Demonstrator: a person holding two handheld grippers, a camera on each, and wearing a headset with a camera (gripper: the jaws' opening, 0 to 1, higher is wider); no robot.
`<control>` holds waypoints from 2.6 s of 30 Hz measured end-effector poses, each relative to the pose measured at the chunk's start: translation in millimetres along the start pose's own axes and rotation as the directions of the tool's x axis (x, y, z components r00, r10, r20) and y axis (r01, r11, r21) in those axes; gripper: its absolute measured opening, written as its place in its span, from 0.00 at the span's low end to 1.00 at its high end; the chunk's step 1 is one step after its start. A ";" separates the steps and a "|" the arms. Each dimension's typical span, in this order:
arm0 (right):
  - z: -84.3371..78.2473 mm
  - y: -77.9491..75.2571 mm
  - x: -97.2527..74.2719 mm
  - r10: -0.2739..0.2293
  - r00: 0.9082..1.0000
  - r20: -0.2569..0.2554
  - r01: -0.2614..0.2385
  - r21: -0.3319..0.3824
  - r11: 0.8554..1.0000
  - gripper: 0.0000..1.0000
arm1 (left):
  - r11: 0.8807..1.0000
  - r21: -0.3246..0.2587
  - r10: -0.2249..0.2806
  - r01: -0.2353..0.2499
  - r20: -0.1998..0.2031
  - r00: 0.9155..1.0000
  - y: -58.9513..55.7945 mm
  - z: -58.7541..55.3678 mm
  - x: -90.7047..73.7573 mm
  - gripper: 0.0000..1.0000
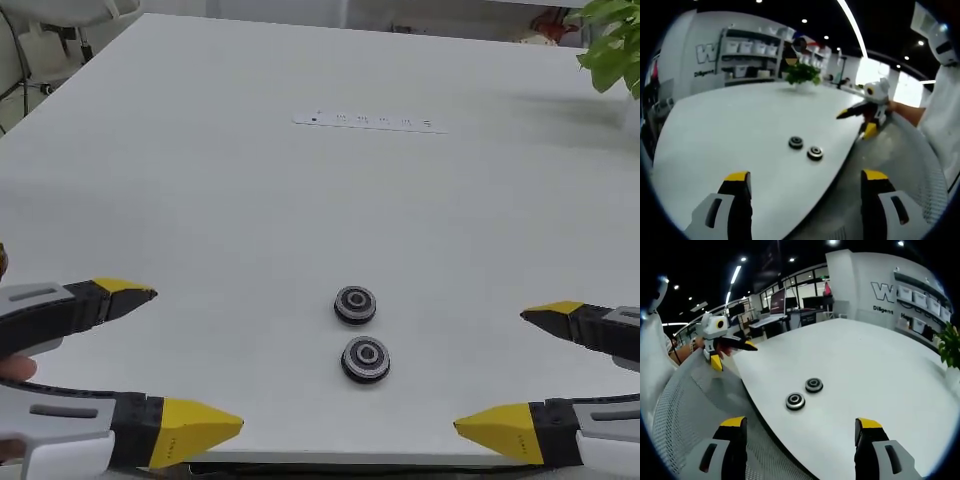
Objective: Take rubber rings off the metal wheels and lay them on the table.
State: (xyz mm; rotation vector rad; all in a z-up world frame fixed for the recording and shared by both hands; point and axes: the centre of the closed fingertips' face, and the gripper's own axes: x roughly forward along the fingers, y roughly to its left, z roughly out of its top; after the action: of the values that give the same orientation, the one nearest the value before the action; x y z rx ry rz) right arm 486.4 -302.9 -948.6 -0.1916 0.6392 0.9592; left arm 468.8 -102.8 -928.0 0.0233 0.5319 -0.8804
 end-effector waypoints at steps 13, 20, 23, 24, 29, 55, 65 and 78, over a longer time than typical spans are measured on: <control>-2.0 1.0 0.8 0.008 1.000 -0.011 -0.008 -0.003 1.000 0.88 | 1.000 0.014 -0.006 0.006 -0.012 1.000 -1.3 -1.8 0.6 0.91; -2.0 2.1 1.0 0.015 1.000 -0.010 -0.015 -0.001 1.000 0.88 | 1.000 0.020 -0.002 0.002 -0.001 1.000 -0.5 1.1 -0.7 0.89; 0.0 1.6 0.1 0.011 1.000 0.000 -0.011 -0.002 1.000 0.87 | 1.000 0.013 -0.005 0.005 0.030 1.000 -0.8 6.8 -2.5 0.87; 0.2 1.5 0.0 0.010 1.000 0.001 -0.010 -0.002 1.000 0.87 | 1.000 0.011 -0.005 0.005 0.025 1.000 -0.6 6.2 -2.1 0.87; 0.4 -1.6 -1.7 -0.015 1.000 -0.010 0.015 -0.040 0.999 0.86 | 0.992 0.126 0.014 -0.008 -0.043 0.999 -1.7 2.2 -2.2 0.87; 86.5 -10.0 -23.7 0.046 0.984 0.174 -0.024 -0.131 0.991 0.75 | 0.953 0.301 -0.061 0.014 0.147 0.987 -8.6 113.1 -15.8 0.87; 117.4 -7.6 -3.4 0.103 0.975 0.198 -0.058 -0.221 0.974 0.64 | 0.901 0.431 -0.105 0.053 0.098 0.990 -8.7 139.9 20.1 0.79; 105.5 -1.7 42.7 0.201 0.958 0.203 -0.158 -0.209 0.965 0.44 | 0.909 0.380 -0.257 0.170 0.191 0.947 -16.0 148.3 96.8 0.60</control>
State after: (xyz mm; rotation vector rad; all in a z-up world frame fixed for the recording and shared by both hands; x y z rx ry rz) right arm 549.7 -229.2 -889.2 -0.1945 0.3613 1.2007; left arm 571.2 -218.2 -839.5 0.1944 0.1430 -1.1728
